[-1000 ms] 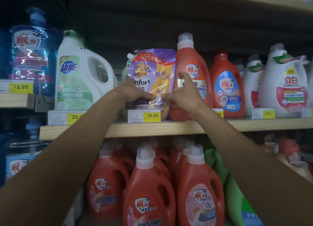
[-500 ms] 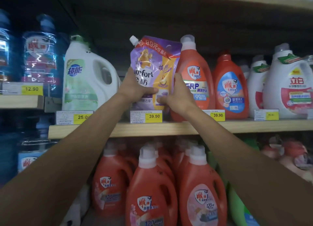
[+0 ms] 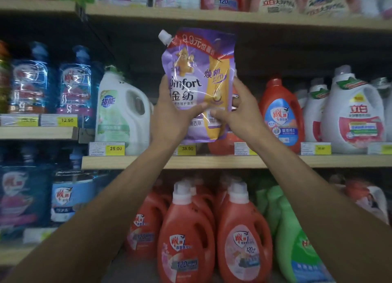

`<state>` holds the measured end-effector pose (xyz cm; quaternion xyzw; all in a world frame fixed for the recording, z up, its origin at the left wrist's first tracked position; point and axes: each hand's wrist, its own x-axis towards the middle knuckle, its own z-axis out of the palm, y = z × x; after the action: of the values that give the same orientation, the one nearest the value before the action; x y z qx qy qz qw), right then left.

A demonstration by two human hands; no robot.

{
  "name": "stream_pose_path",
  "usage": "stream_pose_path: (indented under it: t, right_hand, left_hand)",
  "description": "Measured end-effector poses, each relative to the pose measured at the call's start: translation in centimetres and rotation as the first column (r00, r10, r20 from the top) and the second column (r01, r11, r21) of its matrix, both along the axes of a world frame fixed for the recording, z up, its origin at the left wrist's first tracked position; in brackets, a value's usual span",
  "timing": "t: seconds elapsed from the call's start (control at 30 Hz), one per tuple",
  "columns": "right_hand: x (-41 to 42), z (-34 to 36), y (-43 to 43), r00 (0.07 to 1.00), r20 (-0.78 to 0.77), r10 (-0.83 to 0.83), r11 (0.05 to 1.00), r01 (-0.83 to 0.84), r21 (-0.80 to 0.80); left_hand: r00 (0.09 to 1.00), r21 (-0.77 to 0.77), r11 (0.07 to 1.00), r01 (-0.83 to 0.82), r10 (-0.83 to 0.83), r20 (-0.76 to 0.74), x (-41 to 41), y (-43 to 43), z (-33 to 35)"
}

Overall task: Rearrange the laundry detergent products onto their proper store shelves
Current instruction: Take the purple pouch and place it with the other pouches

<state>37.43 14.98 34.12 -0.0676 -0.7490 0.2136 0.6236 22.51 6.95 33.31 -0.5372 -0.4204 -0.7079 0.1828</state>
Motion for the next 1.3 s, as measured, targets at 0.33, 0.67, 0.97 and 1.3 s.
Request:
stream_pose_path:
  t: [0.33,0.67,0.97,1.3]
  right_hand:
    - [6.1,-5.0,-3.6,0.999,0.027,0.019,0.993,-0.015,-0.114]
    - [13.5,-8.4,-14.1,0.994,0.008,-0.112,0.975,0.111,-0.190]
    - [19.2,-11.9,-21.0,0.988,0.075,-0.137,0.954,0.152,-0.258]
    - [33.1,-15.0,-20.4,0.956,0.080,-0.282,0.896,0.292,-0.334]
  left_hand:
    - [0.997,-0.095,0.995,-0.024,0.031,0.077,6.6,-4.1,-4.7]
    - [0.997,-0.165,0.985,0.056,-0.048,0.054,13.2,-12.5,-7.5]
    - [0.992,-0.267,0.962,0.058,-0.025,0.123,18.3,-18.1,-11.5]
    - [0.946,-0.275,0.909,0.314,-0.277,0.166,31.4,-14.0,-14.5]
